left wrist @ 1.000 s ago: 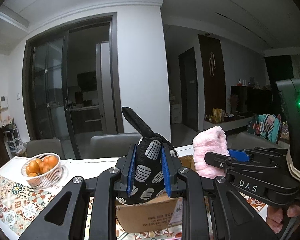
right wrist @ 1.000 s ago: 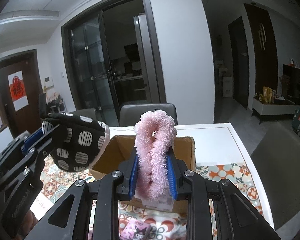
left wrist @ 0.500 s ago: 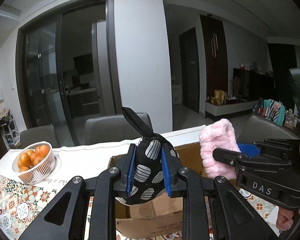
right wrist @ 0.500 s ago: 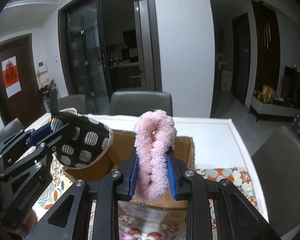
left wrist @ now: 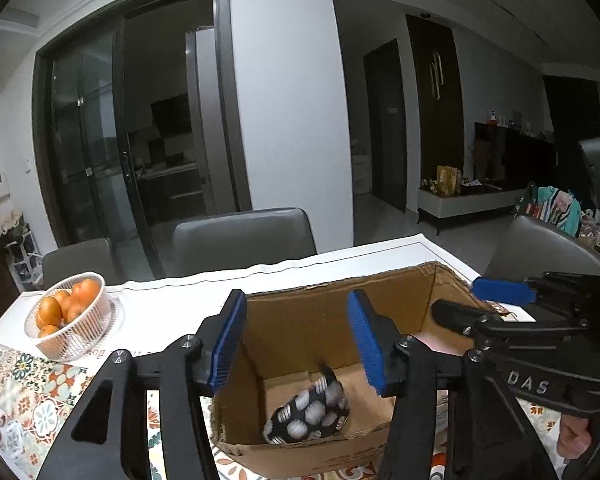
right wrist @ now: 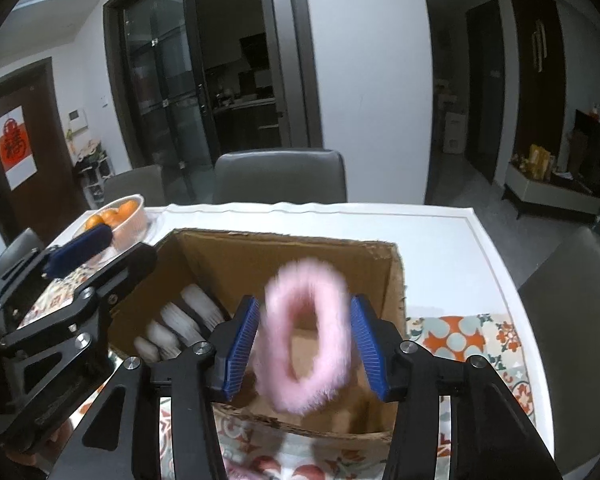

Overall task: Organize soft objects
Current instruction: 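Open both tools to drop the pouch and scrunchie into the box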

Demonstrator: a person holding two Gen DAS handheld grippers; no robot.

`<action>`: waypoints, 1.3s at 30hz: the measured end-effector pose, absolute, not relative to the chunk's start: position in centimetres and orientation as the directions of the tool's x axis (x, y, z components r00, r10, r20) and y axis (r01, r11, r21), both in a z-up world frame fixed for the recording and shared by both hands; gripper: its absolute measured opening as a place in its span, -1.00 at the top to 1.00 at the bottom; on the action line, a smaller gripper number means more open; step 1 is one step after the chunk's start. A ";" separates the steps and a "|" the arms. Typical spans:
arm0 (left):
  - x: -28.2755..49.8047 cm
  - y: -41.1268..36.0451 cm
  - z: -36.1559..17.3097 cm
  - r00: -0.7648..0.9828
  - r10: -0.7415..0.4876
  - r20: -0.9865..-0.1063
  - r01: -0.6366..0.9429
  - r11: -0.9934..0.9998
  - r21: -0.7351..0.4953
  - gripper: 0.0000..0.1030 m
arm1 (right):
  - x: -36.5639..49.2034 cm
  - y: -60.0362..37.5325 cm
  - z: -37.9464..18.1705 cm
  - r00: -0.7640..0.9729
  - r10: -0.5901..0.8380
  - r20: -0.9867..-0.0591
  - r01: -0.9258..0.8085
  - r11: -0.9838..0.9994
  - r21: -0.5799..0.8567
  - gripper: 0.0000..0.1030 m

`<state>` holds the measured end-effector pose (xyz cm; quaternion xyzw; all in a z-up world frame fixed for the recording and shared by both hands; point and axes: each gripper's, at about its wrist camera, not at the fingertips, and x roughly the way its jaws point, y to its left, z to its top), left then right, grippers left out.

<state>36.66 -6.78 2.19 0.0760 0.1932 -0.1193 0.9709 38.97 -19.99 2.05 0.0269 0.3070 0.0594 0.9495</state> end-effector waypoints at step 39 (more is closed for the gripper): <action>19.0 -2.6 7.3 0.958 -0.138 -0.253 0.183 0.969 0.166 -0.13 | 23.2 -17.6 7.6 0.894 0.076 -0.441 -0.055 0.997 0.062 -0.07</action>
